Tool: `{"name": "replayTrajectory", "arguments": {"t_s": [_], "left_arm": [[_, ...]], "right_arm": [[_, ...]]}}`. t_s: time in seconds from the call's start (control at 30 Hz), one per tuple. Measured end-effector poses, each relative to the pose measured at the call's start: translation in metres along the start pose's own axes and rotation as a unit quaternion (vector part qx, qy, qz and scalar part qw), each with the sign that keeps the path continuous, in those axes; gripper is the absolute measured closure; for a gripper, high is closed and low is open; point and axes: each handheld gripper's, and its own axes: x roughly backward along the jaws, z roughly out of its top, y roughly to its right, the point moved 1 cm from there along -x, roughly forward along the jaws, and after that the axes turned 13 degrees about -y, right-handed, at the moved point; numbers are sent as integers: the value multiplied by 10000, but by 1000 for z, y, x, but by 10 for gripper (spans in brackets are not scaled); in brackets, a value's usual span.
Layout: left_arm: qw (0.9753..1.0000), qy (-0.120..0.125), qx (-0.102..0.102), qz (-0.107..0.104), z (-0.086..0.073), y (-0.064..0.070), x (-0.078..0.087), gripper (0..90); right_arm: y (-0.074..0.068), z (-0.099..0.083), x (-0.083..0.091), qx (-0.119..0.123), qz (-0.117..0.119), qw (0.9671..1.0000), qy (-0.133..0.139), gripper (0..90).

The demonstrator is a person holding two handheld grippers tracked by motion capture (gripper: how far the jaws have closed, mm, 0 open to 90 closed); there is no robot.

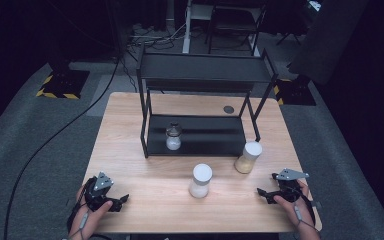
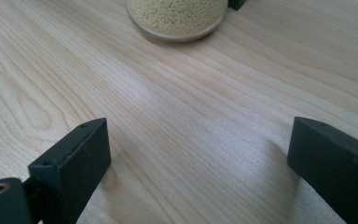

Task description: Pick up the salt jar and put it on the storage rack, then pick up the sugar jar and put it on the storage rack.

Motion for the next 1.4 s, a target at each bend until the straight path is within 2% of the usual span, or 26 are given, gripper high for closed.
{"name": "replayTrajectory", "arguments": {"t_s": [0.57, 0.73, 1.03, 1.4], "left_arm": [[10000, 6, 7, 5, 0, 0, 0, 1], [10000, 4, 12, 12, 0, 1, 0, 2], [10000, 4, 12, 12, 0, 0, 0, 2], [10000, 5, 14, 10, 0, 0, 0, 2]], "right_arm": [[0, 1, 0, 5, -11, 10000, -4, 58], [-5, 3, 3, 46, -133, 9999, -76, 64], [-9, 5, 20, 124, 23, 9997, 184, 67], [-20, 17, 42, 315, 2, 9983, 491, 67]]}}
